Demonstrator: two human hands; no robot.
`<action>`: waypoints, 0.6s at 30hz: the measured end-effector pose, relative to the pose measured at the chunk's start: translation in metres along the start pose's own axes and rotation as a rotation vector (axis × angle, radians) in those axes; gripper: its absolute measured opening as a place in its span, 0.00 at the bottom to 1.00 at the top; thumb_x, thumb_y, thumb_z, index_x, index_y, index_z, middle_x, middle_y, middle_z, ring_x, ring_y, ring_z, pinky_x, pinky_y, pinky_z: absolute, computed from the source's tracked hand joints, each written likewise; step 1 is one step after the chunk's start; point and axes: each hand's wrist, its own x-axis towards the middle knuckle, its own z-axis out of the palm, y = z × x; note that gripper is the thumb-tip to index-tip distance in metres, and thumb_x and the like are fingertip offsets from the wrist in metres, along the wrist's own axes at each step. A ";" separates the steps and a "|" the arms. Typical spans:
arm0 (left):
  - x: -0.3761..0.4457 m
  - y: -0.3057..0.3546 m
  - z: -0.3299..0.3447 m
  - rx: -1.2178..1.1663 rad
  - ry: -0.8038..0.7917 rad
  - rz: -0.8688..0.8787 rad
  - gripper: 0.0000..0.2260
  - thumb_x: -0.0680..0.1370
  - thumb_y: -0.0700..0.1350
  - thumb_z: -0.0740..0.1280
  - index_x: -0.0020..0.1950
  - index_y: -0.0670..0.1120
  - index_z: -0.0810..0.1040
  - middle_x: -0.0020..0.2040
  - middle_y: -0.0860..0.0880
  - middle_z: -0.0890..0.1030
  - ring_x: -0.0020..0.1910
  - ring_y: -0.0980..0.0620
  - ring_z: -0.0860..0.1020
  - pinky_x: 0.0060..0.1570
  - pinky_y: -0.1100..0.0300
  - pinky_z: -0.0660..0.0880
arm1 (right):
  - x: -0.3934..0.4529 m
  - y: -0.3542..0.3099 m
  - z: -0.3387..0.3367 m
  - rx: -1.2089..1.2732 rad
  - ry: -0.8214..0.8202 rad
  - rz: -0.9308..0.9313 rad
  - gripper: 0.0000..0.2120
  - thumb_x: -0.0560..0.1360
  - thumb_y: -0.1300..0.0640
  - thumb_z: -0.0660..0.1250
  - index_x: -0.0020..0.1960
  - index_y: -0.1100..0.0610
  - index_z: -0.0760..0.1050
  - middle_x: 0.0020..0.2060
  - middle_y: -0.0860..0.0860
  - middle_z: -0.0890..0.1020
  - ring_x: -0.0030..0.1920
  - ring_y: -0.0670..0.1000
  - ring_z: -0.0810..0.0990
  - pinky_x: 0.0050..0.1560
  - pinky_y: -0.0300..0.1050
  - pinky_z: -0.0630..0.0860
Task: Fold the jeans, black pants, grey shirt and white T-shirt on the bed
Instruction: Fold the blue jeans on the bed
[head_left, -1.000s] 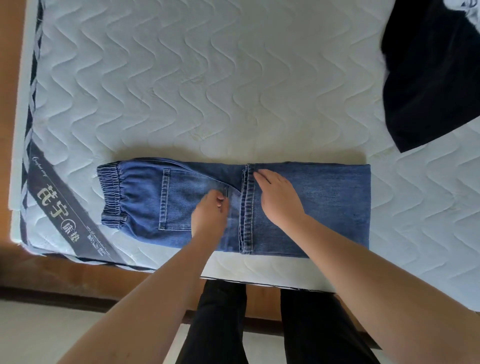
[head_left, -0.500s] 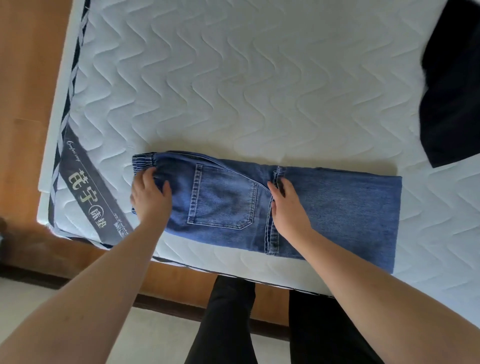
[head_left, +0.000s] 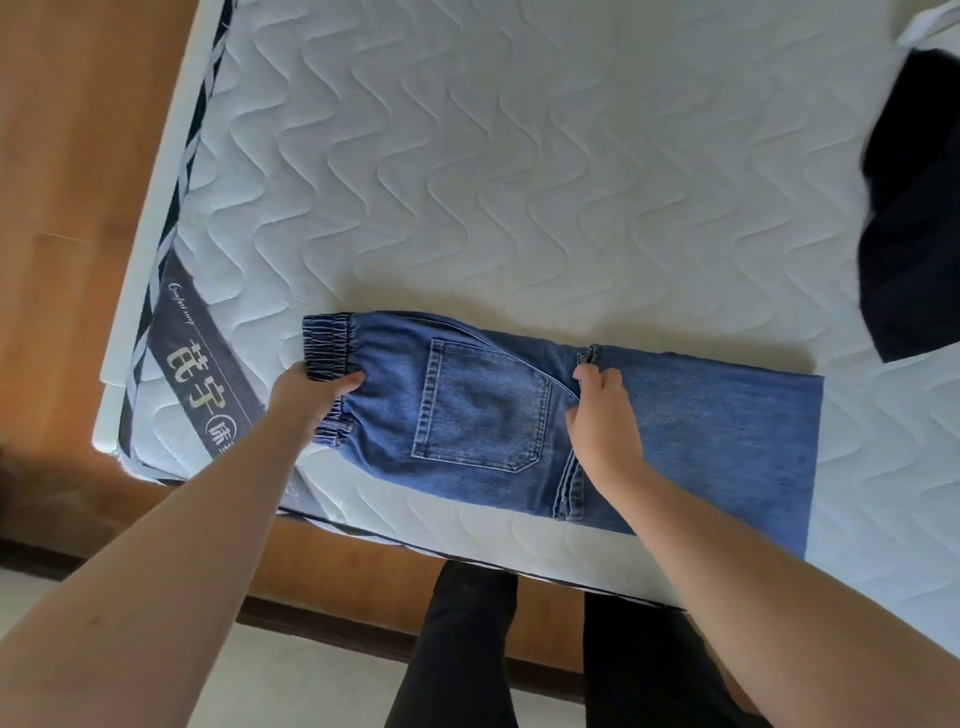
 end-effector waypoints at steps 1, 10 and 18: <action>-0.003 0.001 -0.001 -0.016 -0.009 0.019 0.20 0.64 0.48 0.81 0.51 0.50 0.77 0.48 0.48 0.84 0.46 0.45 0.82 0.52 0.48 0.80 | -0.001 -0.001 0.003 -0.010 -0.004 -0.006 0.24 0.77 0.64 0.64 0.72 0.58 0.62 0.60 0.59 0.69 0.56 0.57 0.73 0.50 0.47 0.76; -0.092 0.048 -0.015 0.282 -0.100 0.378 0.30 0.62 0.54 0.81 0.59 0.54 0.71 0.47 0.58 0.80 0.46 0.57 0.78 0.44 0.60 0.72 | 0.002 0.017 0.011 0.172 -0.170 0.073 0.28 0.82 0.57 0.55 0.79 0.57 0.51 0.72 0.56 0.62 0.61 0.58 0.74 0.57 0.54 0.76; -0.211 0.117 0.012 0.215 -0.471 0.401 0.28 0.62 0.56 0.80 0.59 0.62 0.73 0.50 0.60 0.84 0.47 0.60 0.82 0.51 0.56 0.77 | 0.014 0.051 -0.021 0.814 -0.541 0.294 0.22 0.83 0.52 0.51 0.76 0.43 0.61 0.76 0.47 0.64 0.74 0.51 0.63 0.72 0.51 0.62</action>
